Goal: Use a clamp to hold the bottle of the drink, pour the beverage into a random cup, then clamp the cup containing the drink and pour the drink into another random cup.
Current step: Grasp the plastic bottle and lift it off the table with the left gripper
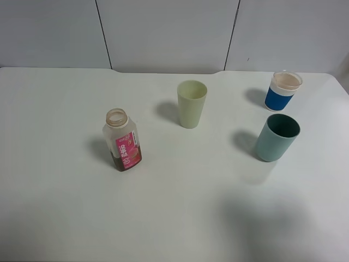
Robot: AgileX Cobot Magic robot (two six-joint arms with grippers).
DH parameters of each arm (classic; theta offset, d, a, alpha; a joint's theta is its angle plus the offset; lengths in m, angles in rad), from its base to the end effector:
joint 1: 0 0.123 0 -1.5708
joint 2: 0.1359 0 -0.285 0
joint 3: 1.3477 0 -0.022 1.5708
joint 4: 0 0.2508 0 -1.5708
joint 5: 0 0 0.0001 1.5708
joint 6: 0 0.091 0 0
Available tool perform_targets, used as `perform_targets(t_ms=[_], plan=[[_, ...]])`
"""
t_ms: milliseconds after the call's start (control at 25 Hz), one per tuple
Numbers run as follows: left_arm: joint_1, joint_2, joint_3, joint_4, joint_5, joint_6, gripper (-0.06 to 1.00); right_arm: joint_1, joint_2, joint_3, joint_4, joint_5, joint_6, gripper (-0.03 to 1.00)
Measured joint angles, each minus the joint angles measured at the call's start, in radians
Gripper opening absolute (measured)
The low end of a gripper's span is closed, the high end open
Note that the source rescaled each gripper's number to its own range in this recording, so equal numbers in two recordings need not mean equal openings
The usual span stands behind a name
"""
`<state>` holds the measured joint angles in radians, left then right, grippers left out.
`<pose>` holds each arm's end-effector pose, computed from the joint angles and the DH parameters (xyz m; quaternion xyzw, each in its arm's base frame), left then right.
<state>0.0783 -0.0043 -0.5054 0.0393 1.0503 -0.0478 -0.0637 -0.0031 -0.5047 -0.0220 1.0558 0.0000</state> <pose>-0.0060 0.0026 0.2797 -0.0542 0.8461 0.0277 0.5296 -0.0058 -0.0014 0.2790 0.0275 0.8494 -0.0278 0.5263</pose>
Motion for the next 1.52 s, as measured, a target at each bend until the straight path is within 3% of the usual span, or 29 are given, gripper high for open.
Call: perform_targets(t_ms=[520, 800, 1040, 1520], plan=[[0.000, 0.000, -0.001, -0.009, -0.003, 0.010, 1.00, 0.000, 0.000, 0.000, 0.000, 0.000, 0.000, 1.00], [0.000, 0.125, -0.024, -0.066, -0.161, 0.016, 1.00, 0.000, 0.000, 0.000, 0.000, 0.000, 0.000, 1.00], [0.000, 0.365, -0.024, -0.125, -0.246, 0.137, 1.00, 0.000, 0.000, 0.000, 0.000, 0.000, 0.000, 1.00], [0.000, 0.835, -0.024, -0.272, -0.258, 0.403, 1.00, 0.000, 0.000, 0.000, 0.000, 0.000, 0.000, 1.00]])
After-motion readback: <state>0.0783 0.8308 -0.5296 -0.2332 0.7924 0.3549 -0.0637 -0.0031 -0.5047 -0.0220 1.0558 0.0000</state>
